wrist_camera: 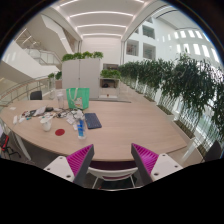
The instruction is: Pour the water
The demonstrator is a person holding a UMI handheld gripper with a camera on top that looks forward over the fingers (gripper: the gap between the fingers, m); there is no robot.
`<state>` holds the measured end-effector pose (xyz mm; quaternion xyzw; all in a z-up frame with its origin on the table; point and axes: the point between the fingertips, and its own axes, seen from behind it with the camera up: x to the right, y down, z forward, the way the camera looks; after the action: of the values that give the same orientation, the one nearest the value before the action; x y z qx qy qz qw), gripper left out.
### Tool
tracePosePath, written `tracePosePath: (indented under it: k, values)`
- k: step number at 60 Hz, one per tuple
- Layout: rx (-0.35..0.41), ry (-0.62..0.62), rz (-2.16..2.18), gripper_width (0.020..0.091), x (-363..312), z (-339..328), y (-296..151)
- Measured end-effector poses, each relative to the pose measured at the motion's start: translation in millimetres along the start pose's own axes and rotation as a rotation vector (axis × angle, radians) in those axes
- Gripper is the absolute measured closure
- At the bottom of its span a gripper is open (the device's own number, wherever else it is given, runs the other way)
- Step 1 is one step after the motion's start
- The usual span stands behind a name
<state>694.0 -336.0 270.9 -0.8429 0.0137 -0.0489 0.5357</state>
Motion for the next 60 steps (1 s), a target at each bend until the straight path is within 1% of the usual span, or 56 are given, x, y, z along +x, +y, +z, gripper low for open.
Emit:
tracePosePath:
  k: [1,5,6,12,13,14,18,19,25,26,27,30,31,33,34,40,49,54,60]
  values:
    - [0.001,0.006,-0.001,0.0288,11.4,-2.3,0.8]
    - [0.006,0.037,-0.004,0.0287,17.1,-1.7,-0.2]
    - [0.006,0.047,-0.004,0.0285,1.3,-14.8,2.2]
    - [0.022,0.095,-0.012,0.0286,1.3,-12.8,-3.4]
    - [0.022,0.105,-0.011,0.0286,-13.1,-15.7,-1.4]
    - [0.025,0.109,-0.010,0.0285,-16.3,-27.6,2.0]
    - [0.044,0.116,-0.009,0.0285,-28.8,-30.9,2.6]
    - [0.046,0.120,-0.010,0.0283,-42.2,-24.4,2.7]
    - [0.056,0.140,0.001,0.0289,-67.8,-19.3,6.4]
    - [0.062,0.136,0.008,0.0289,-63.2,-9.0,11.4]
    - [0.065,0.135,0.015,0.0286,-83.9,-12.2,6.8]
    - [0.085,0.123,0.035,0.0288,-102.2,-5.5,5.1]
    - [0.093,0.115,0.041,0.0288,-93.7,3.5,9.1]
    - [0.101,0.109,0.047,0.0288,-112.8,16.0,14.2]
    - [0.099,0.110,0.045,0.0288,-128.9,18.0,6.8]
    - [0.127,0.089,0.050,0.0289,-162.6,56.0,-2.3]
    - [0.125,0.012,0.053,0.0288,-214.6,149.2,-0.1]
    - [0.144,0.007,0.046,0.0294,-226.1,211.8,-4.7]
    - [0.157,0.045,0.061,0.0295,-217.5,292.0,-4.7]
